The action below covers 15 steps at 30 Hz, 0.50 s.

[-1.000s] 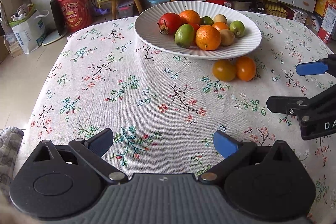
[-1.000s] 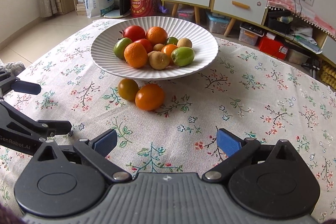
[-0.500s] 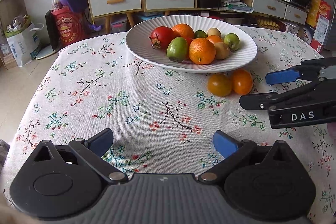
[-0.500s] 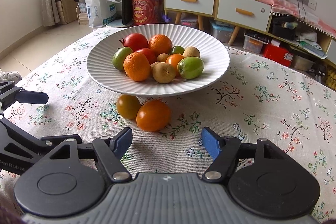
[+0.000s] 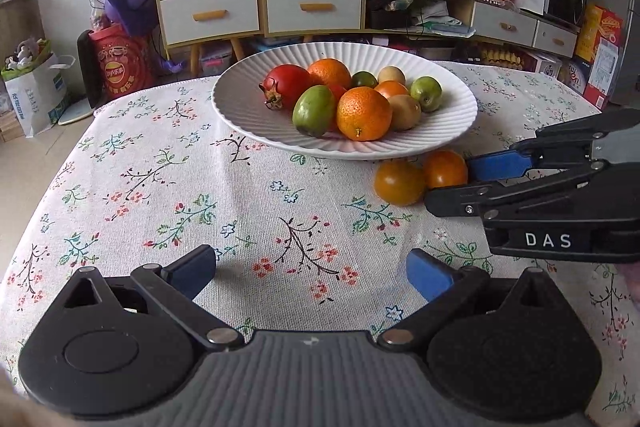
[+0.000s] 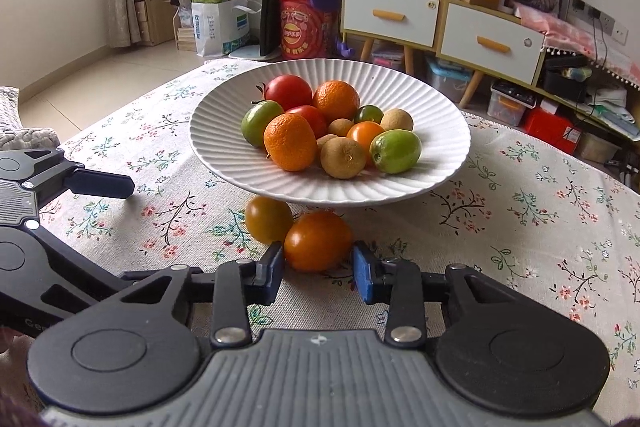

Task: Organize fruits
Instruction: 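Withdraw both tools from the bowl toward the last two fruits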

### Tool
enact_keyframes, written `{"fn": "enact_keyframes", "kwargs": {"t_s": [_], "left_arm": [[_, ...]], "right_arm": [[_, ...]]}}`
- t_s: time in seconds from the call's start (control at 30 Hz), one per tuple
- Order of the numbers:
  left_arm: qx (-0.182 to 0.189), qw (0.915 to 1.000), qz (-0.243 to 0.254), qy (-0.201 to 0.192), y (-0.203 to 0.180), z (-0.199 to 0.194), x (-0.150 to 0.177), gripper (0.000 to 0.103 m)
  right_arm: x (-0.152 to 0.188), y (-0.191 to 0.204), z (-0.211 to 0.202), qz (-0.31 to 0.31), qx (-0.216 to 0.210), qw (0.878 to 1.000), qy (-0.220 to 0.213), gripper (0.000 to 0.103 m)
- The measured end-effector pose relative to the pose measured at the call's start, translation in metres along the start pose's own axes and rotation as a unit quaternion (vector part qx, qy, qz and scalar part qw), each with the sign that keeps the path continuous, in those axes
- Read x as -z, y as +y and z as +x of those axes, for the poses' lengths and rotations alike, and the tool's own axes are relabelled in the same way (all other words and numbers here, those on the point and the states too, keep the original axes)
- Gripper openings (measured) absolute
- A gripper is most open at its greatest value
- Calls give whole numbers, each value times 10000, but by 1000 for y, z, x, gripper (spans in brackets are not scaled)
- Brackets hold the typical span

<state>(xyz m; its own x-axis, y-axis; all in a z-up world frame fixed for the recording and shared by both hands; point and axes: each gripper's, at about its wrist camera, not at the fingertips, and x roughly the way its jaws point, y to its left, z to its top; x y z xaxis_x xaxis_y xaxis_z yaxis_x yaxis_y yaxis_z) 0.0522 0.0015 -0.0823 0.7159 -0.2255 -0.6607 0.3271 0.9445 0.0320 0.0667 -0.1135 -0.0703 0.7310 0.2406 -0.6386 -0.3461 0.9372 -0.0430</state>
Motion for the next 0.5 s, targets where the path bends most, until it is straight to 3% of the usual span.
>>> {"fn": "enact_keyframes", "kwargs": {"t_s": [0.37, 0.5], "left_arm": [[67, 9999, -34, -85, -25, 14, -13, 102], [117, 9997, -98, -185, -28, 16, -16, 89]], "right_arm": [[3, -25, -11, 215, 137, 9997, -18, 25], [4, -36, -14, 317, 202, 9993, -11, 25]]}}
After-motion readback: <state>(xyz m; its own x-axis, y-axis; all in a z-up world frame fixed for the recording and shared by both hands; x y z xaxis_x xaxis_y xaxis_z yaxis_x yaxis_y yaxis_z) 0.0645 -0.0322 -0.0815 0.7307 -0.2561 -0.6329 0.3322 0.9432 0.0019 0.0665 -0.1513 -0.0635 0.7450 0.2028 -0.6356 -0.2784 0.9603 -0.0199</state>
